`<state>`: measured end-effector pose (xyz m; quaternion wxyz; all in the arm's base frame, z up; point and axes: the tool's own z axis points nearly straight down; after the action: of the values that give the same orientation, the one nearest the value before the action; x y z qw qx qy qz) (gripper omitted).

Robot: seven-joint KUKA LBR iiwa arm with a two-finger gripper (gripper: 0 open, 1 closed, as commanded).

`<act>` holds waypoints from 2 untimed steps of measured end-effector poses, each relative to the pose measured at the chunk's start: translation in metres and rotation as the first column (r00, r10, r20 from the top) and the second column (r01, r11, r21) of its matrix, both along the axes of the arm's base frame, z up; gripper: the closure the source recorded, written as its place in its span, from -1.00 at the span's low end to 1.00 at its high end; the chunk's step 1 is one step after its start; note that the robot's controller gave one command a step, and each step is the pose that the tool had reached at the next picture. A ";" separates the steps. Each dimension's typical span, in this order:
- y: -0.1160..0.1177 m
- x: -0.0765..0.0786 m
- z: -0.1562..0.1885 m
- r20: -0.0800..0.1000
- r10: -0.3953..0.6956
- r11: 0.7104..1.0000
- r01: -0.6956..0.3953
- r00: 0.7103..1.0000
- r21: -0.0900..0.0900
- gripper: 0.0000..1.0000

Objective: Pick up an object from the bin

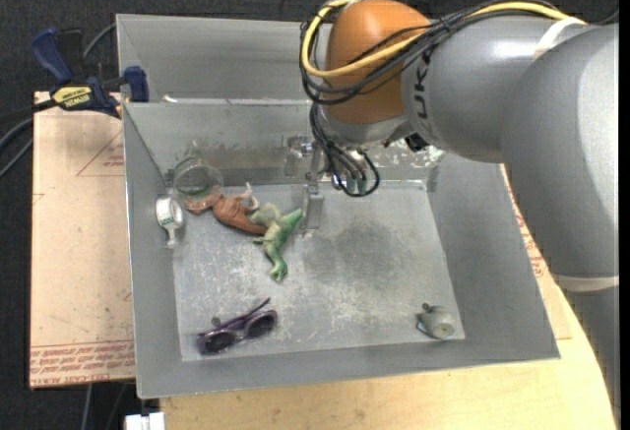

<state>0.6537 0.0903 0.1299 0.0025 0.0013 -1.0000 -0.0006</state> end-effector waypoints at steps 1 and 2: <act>0.000 0.000 0.003 0.002 0.000 1.000 0.000 1.000 0.000 -1.00; -0.040 -0.011 -0.061 -0.001 0.005 1.000 -0.005 1.000 0.000 -1.00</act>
Offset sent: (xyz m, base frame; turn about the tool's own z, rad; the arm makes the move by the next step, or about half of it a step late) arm -0.0108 -0.0391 -0.0599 -0.0079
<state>0.6425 0.0502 0.0686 0.0030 0.0036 -1.0000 -0.0005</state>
